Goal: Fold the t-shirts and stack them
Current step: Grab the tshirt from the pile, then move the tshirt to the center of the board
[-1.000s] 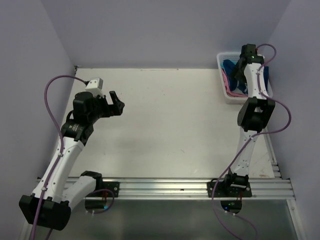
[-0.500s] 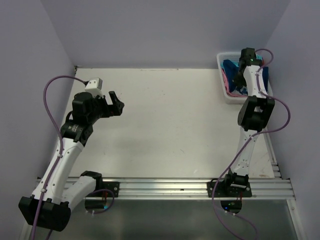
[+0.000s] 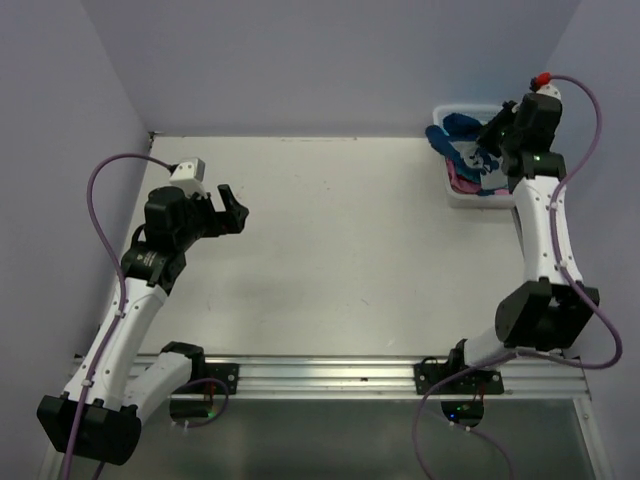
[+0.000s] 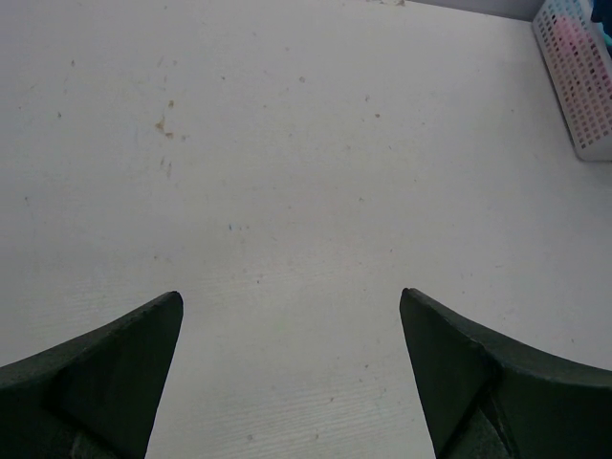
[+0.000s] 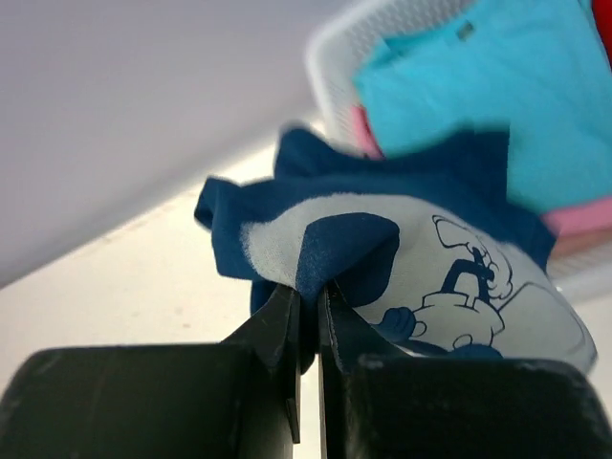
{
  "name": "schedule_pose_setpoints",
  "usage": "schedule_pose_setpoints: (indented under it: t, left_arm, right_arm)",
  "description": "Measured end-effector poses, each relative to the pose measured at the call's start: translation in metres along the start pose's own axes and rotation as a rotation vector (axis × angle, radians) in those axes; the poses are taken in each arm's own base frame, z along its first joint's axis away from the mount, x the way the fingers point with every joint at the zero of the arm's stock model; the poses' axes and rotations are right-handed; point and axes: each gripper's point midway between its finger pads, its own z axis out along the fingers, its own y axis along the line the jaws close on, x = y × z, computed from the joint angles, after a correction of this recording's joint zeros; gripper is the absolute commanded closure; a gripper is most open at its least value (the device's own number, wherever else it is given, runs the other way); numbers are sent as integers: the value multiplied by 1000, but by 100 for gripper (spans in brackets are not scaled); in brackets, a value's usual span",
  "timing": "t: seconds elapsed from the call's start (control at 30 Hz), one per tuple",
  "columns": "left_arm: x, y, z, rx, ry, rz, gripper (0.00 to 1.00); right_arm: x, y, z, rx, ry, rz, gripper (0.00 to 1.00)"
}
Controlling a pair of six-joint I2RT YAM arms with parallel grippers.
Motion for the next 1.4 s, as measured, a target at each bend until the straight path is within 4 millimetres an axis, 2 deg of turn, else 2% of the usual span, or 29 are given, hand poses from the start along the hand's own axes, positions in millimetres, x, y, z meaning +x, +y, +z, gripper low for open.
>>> schedule_pose_setpoints:
  t: [0.07, 0.17, 0.23, 0.3, 0.4, 0.5, 0.6, 0.7, 0.8, 0.97, 1.17, 1.27, 1.4]
  left_arm:
    - [0, 0, 0, 0, 0, 0, 0]
    - [0, 0, 0, 1, -2, 0, 0]
    - [-1, 0, 0, 1, -4, -1, 0]
    - [-2, -1, 0, 2, -7, -2, 0]
    - [-3, -2, -2, 5, -13, -9, 0]
    - [-5, -5, -4, 20, -19, -22, 0]
    - [-6, -12, -7, 51, -21, -36, 0]
    - [-6, -18, -9, 85, -24, -52, 0]
    - [0, -25, -12, 130, -15, -69, 0]
    - [16, -34, -16, 190, 26, -94, 0]
    - [17, -51, -31, 287, 30, -89, 0]
    - [24, -60, -37, 341, 61, -83, 0]
    - [39, -75, -43, 418, 126, -60, 0]
  right_arm:
    - [-25, 26, -37, -119, -103, -14, 100]
    - [-47, 63, -84, -300, -189, -48, 100]
    - [-49, 82, -104, -405, -198, -76, 100]
    - [-42, 98, -114, -494, -172, -100, 100]
    - [-9, 124, -119, -628, -63, -139, 100]
    - [38, 158, -126, -783, 92, -188, 100]
    - [94, 191, -135, -903, 244, -245, 100]
    - [146, 208, -143, -971, 379, -271, 100]
    - [178, 214, -139, -979, 467, -280, 100]
    - [203, 222, -129, -959, 528, -273, 100]
    - [214, 247, -146, -984, 515, -265, 100]
    - [211, 261, -160, -970, 461, -240, 100]
    - [192, 279, -185, -966, 352, -186, 100]
